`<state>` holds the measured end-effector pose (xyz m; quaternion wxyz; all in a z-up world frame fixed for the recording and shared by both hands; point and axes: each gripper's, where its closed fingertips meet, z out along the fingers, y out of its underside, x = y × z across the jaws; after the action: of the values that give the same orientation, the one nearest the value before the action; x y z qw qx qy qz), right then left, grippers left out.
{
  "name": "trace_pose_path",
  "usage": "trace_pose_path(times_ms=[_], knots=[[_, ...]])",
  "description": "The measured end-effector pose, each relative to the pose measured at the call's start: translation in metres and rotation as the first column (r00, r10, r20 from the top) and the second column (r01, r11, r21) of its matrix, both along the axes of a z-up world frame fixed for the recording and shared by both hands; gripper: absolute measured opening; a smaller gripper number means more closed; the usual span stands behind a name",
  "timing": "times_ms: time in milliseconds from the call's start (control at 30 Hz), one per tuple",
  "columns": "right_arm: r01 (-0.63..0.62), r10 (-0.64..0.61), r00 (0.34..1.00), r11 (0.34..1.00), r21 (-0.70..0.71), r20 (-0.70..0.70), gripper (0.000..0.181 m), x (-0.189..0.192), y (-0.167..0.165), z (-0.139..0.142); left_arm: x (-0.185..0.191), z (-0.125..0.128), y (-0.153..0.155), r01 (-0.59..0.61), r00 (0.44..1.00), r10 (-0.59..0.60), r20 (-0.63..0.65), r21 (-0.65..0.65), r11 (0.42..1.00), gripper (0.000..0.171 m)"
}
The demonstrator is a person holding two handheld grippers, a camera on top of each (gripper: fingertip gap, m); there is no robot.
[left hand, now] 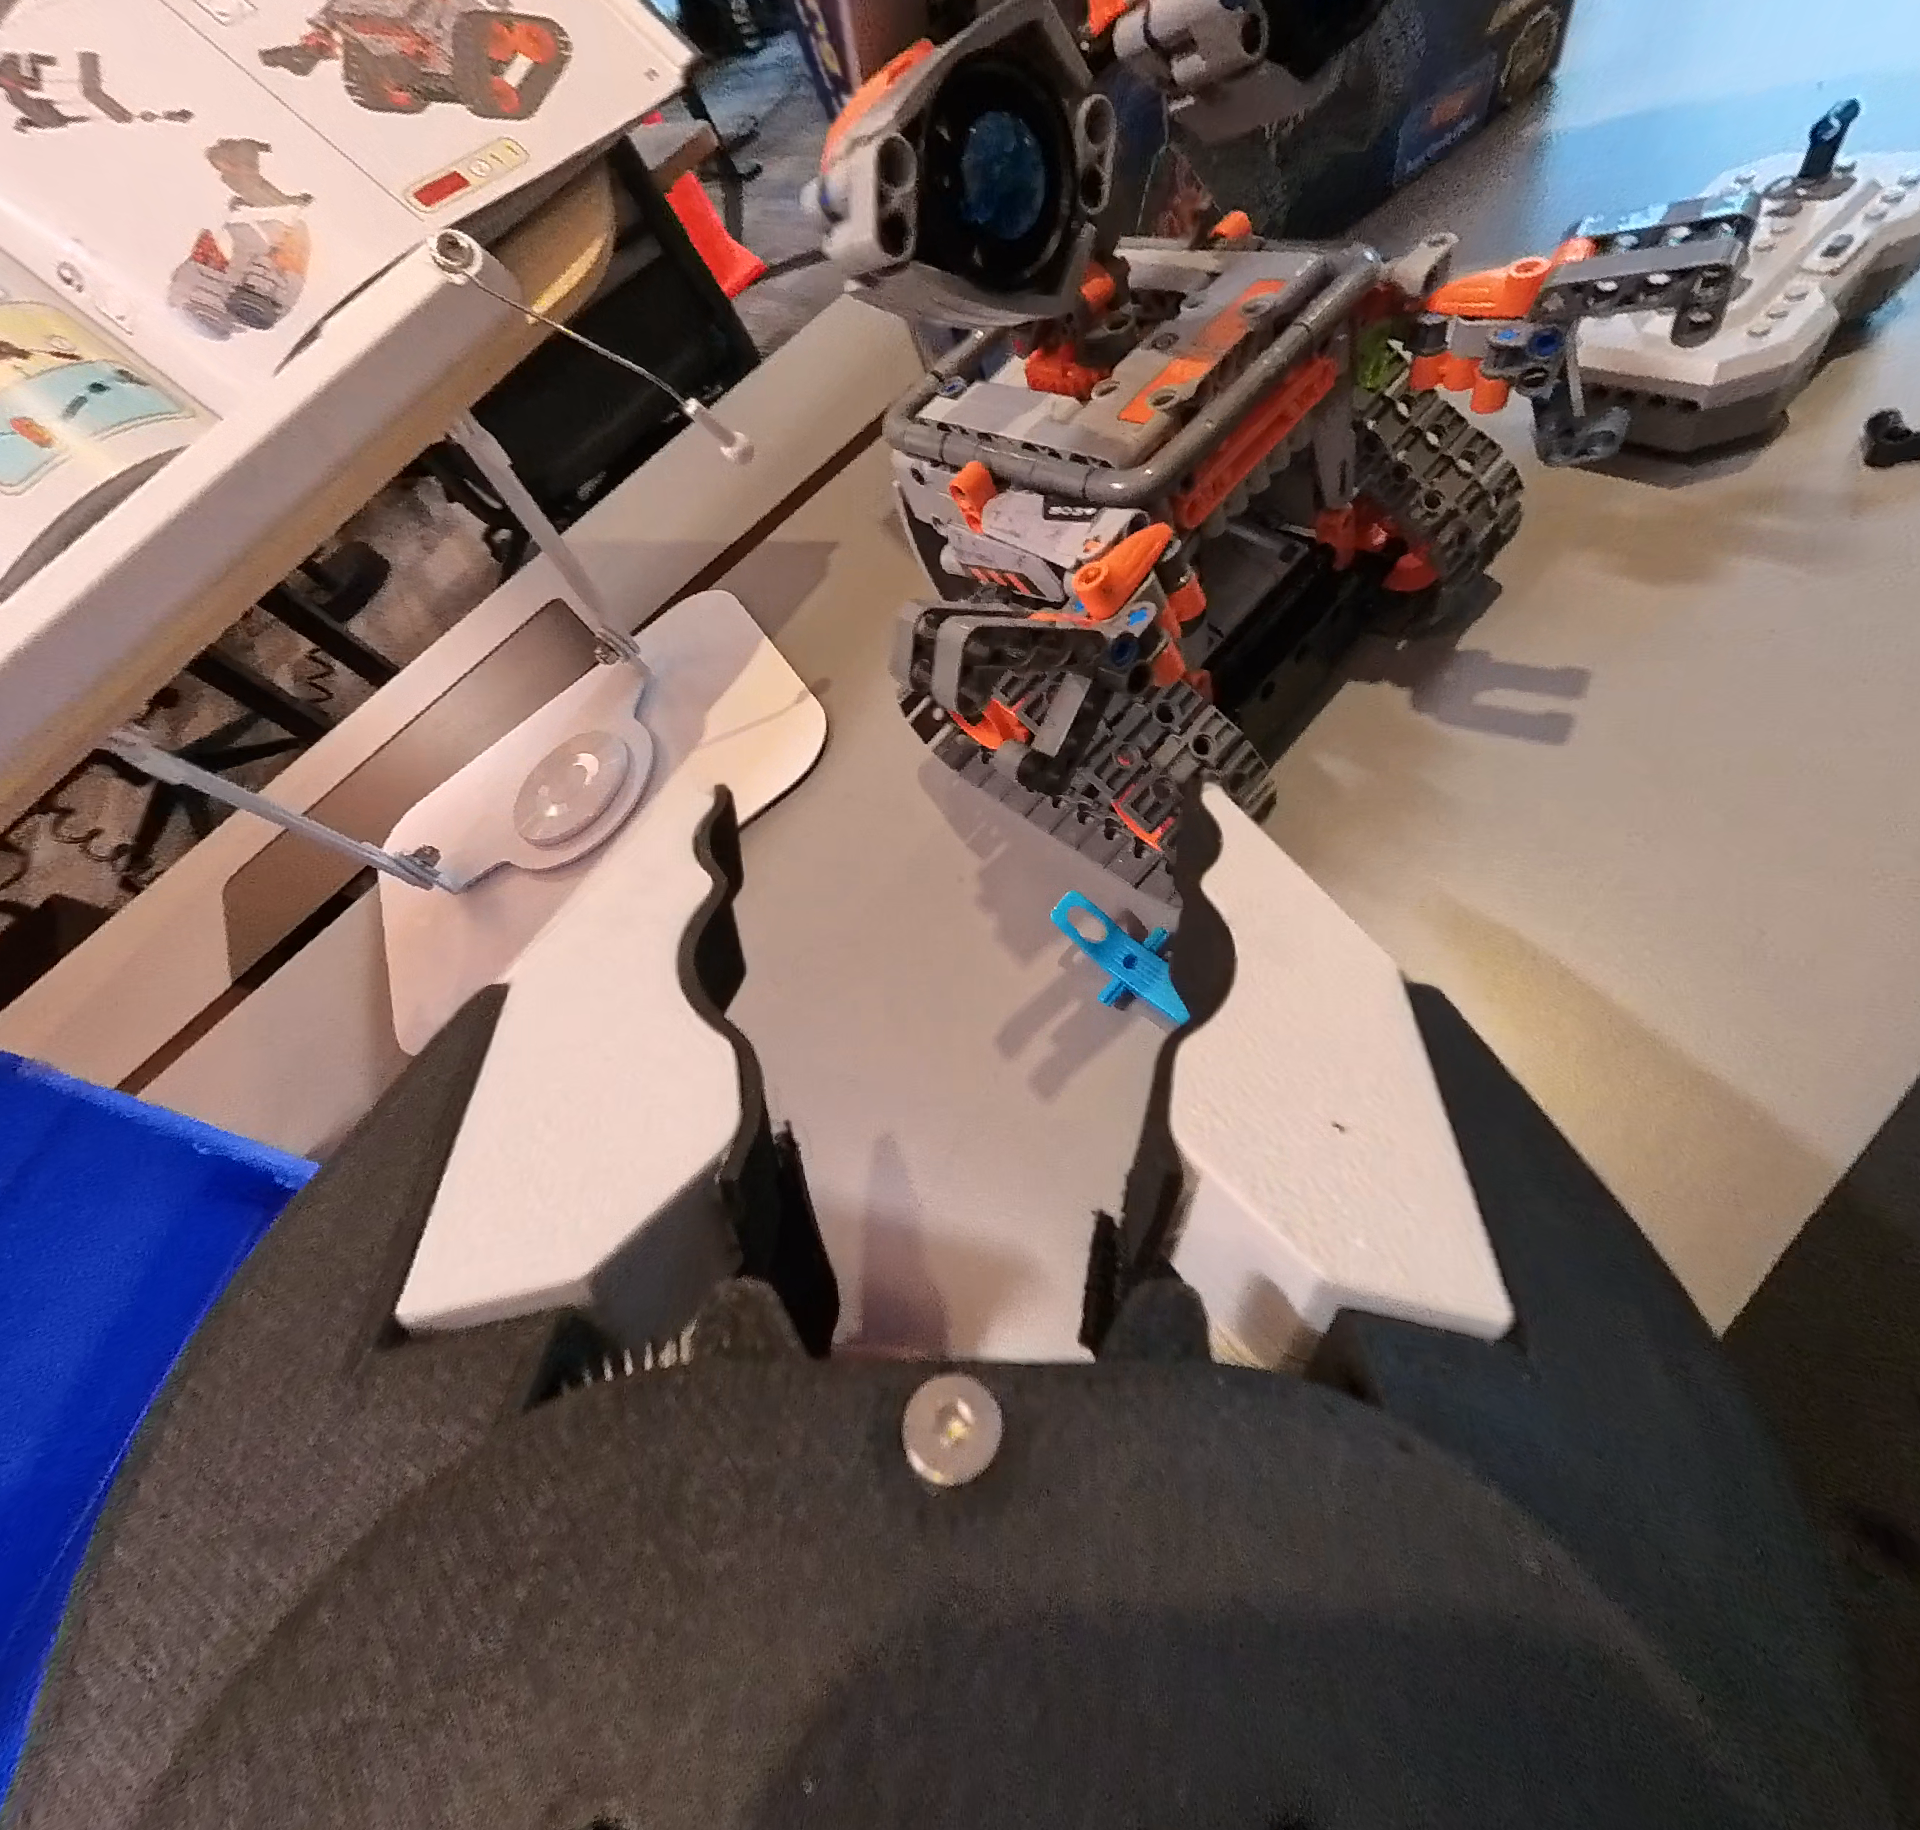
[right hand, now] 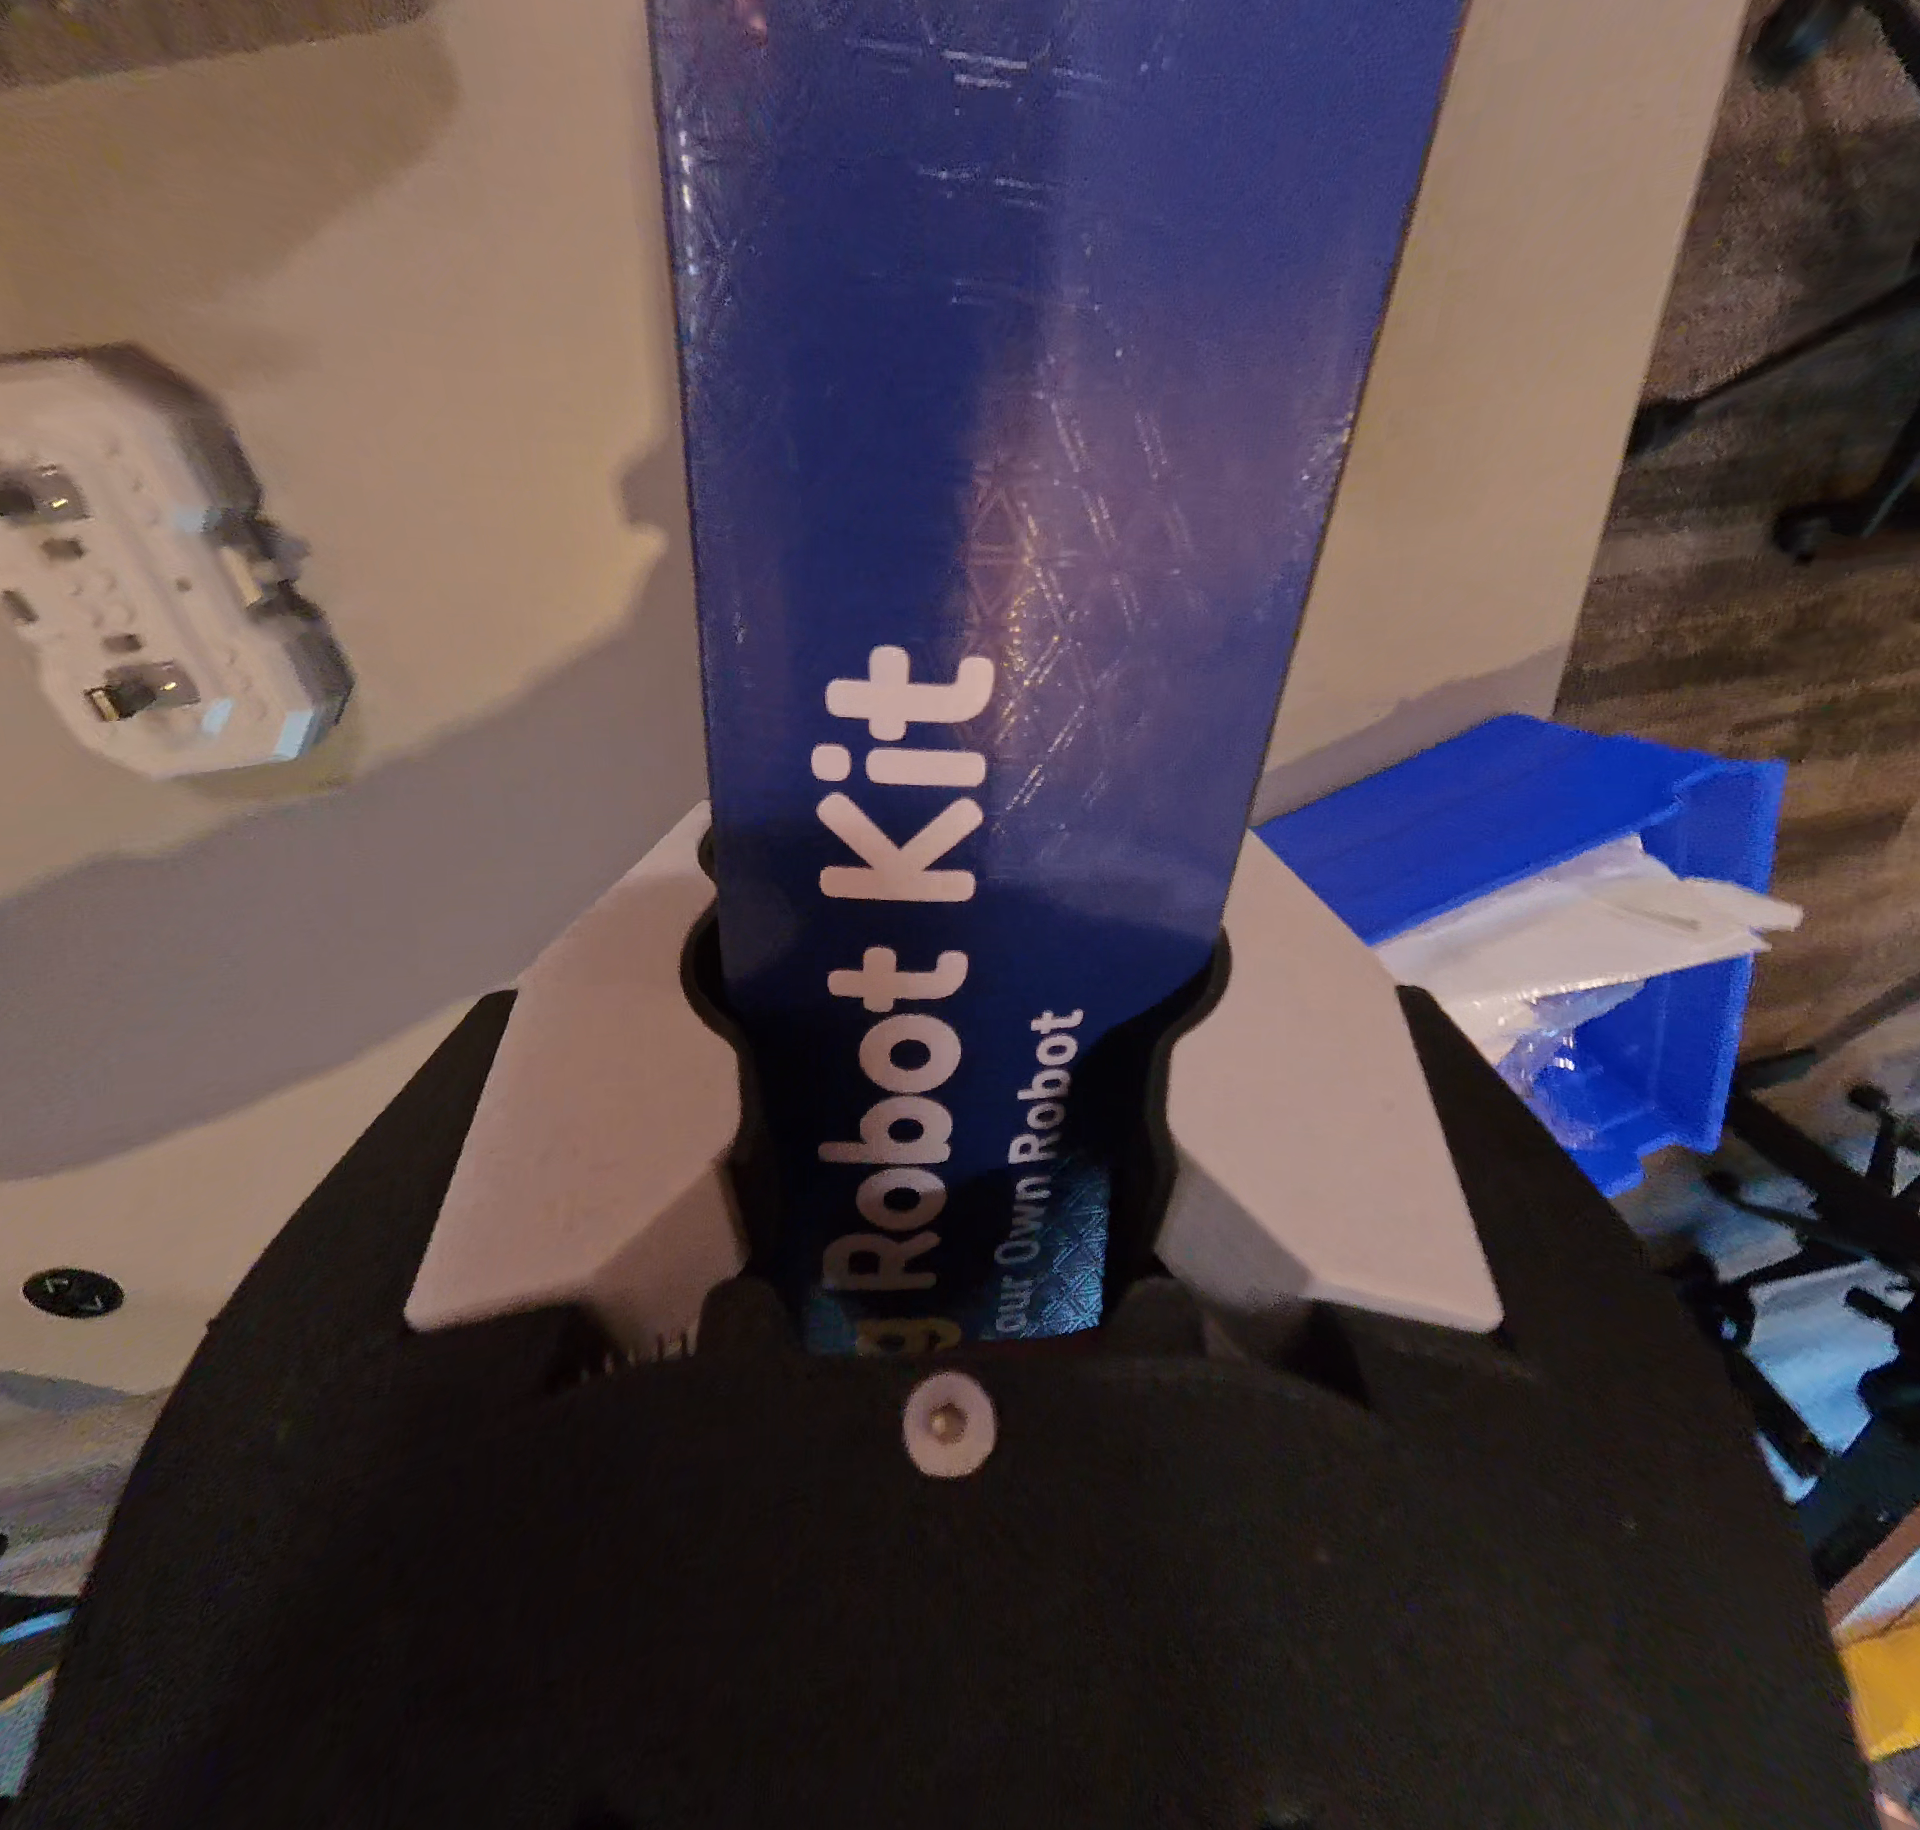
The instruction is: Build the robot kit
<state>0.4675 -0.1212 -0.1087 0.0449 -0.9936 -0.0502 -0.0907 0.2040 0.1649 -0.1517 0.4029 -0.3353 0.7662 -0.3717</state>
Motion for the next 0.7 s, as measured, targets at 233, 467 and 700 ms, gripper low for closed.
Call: trace_pose_path(times_ms=[233,467,700], knots=[[-0.108,0.108,0.994,0.994,0.015,0.010,0.083,-0.014,0.030,0.000,-0.007,-0.014,-0.008,0.036,0.998,-0.035,-0.053,0.022,0.999,0.084],[-0.099,0.089,0.993,0.988,0.119,0.080,0.116,-0.027,0.042,0.030,-0.010,0.003,0.009,-0.038,0.999,0.038,-0.001,-0.005,0.999,0.099],[-0.039,-0.201,0.891,0.859,0.511,0.407,0.111,-0.084,0.047,0.125,-0.007,0.036,0.016,-0.213,0.966,0.230,0.116,-0.144,0.966,0.139]])
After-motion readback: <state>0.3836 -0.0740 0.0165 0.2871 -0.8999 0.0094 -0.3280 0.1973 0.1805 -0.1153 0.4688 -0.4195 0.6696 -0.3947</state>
